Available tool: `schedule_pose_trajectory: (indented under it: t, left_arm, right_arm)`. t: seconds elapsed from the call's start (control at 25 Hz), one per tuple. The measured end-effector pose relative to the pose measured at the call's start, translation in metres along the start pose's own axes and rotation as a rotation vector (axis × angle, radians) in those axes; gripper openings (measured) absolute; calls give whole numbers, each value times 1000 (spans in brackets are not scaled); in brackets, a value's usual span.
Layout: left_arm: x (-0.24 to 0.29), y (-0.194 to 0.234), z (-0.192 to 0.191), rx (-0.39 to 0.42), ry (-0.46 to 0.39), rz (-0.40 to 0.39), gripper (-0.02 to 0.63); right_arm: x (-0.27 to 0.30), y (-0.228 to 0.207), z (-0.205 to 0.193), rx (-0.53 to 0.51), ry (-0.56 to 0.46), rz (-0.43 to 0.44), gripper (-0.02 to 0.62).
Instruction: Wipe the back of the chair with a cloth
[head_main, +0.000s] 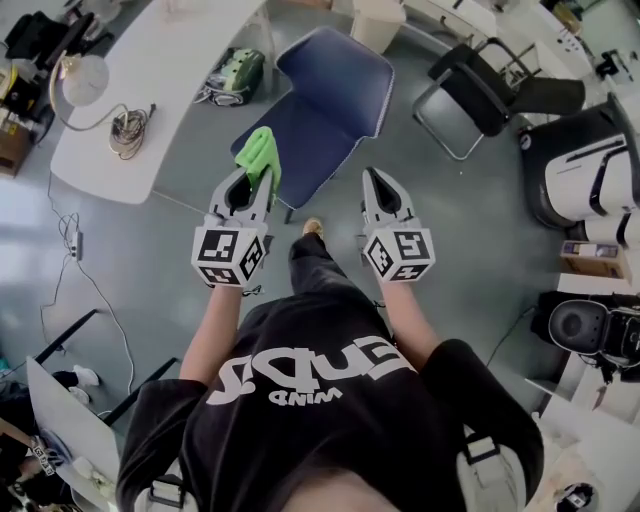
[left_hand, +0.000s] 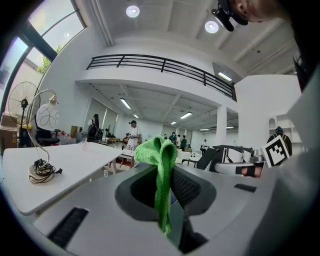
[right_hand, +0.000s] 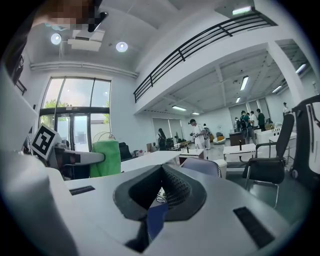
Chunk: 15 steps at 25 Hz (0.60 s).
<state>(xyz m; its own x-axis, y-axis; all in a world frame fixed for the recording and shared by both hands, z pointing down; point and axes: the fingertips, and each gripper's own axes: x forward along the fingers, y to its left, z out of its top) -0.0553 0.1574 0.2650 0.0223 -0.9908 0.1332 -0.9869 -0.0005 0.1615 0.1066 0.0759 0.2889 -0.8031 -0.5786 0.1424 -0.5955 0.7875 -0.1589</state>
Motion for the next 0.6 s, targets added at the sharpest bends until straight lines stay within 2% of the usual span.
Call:
schedule_pose_trajectory:
  t: [0.28,0.6]
  left_arm:
    - [86,26,25,6,1,8,61]
    - [173,47,47,32,-10,4,61]
  right_arm:
    - [76,-50,27,14,-1,34,-17]
    - [138,-106,42,37,-5,30,-17]
